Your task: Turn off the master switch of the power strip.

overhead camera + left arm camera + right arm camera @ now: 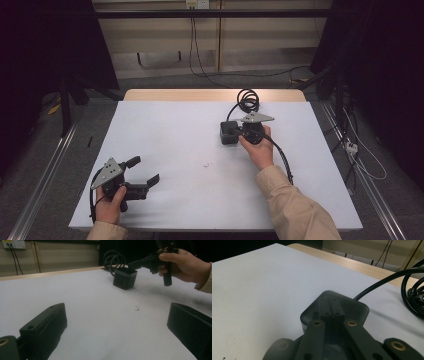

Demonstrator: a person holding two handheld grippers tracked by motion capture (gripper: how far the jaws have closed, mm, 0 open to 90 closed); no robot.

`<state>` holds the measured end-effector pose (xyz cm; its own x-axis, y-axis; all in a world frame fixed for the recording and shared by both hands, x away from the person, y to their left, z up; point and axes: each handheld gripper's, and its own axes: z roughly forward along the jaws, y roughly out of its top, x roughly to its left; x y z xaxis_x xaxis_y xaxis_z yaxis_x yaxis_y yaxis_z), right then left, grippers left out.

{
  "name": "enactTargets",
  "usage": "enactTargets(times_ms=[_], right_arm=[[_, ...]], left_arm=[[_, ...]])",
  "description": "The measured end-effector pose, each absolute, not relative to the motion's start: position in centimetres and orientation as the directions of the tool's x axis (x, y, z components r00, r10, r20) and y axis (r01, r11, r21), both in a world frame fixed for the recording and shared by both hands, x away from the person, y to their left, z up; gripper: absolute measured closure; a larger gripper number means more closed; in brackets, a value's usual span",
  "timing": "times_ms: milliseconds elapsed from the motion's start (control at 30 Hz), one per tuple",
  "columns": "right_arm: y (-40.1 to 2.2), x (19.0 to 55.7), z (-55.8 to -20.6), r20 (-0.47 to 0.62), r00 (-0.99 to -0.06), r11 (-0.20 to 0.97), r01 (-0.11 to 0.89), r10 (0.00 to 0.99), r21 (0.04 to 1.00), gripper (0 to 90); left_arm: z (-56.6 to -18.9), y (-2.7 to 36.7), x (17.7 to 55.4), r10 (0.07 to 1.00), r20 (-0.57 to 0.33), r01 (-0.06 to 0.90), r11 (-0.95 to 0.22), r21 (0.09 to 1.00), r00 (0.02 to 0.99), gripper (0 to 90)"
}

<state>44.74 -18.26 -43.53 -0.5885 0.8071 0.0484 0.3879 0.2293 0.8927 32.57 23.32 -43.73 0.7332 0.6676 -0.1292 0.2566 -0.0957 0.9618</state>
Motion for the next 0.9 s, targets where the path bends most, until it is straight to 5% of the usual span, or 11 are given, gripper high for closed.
enactTargets(times_ms=[900], right_arm=[[-18.23,44.86,-43.5,0.041,-0.594,0.245,0.392,0.803,0.887,90.0]], left_arm=[[-43.61,23.27,32.47,0.663,-0.125,0.248,-0.095,0.964,0.738,2.5]])
